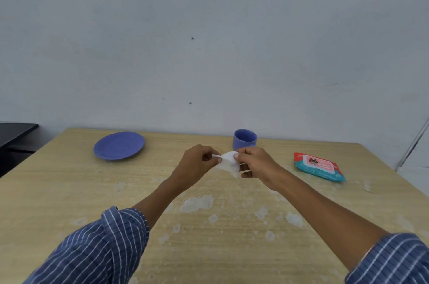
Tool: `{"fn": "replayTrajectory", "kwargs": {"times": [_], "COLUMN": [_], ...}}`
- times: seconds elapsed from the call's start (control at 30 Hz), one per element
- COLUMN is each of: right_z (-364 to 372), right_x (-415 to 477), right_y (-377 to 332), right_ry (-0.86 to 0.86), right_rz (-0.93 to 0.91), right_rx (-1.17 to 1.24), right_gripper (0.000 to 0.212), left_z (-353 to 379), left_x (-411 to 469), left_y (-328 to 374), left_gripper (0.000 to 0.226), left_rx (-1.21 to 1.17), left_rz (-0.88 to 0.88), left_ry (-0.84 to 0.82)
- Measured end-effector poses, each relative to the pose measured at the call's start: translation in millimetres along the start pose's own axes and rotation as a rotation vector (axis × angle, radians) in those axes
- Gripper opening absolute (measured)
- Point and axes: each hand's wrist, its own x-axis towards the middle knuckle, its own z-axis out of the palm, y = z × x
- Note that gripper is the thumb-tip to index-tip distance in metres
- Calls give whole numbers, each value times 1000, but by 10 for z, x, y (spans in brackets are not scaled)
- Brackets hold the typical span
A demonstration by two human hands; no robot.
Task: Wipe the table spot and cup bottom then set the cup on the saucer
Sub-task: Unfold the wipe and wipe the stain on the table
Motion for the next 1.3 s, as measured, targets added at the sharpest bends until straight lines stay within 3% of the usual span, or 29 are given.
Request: {"fn": "replayTrajectory", "kwargs": {"times": [0.13, 0.23, 0.3, 0.4, 0.47, 0.57, 0.73, 0.87, 0.93, 1.13, 1.2, 1.3], "right_z": [18, 59, 98, 141, 165, 214, 124, -97, -190, -194, -126, -54], "right_x": [-29, -58, -41, -3, 25, 95, 307, 549, 654, 617, 571, 571], "right_y": [-5, 5, 29, 50, 63, 97, 135, 63, 47, 224, 283, 355], "right_ry": [-10, -82, -92, -77, -93, -77, 143, 267, 302, 255, 239, 344], "right_rz": [-64, -124, -144, -119, -102, -93, -167, -272, -301, -398, -492, -655], "right_rx": [-120, -278, -314, -310, -286, -276, -231, -221, -238, -546, -699, -873], "right_gripper": [24, 21, 19, 20, 19, 18, 16, 27, 29, 21, 20, 18], "left_z": [-44, -70, -74, -96, -100, -88, -172, -220, -170, 147, 162, 134], "left_x": [-7, 4, 13, 4, 9, 51, 336, 640, 744, 638, 577, 519], "left_y": [0, -52, -87, -99, -156, -258, -408, -421, -434, -601, -615, -611], "left_gripper": [17, 28, 36, 18, 26, 16, 13, 10, 15, 25, 29, 41], "left_rx": [145, 104, 4, -370, -442, -351, -49, 152, 243, 663, 781, 860], "left_rz": [85, 34, -49, -213, -231, -237, -254, -115, -43, -36, 32, 46], "left_ry": [-7, -28, -63, -217, -258, -146, 164, 340, 304, -97, -163, -264]}}
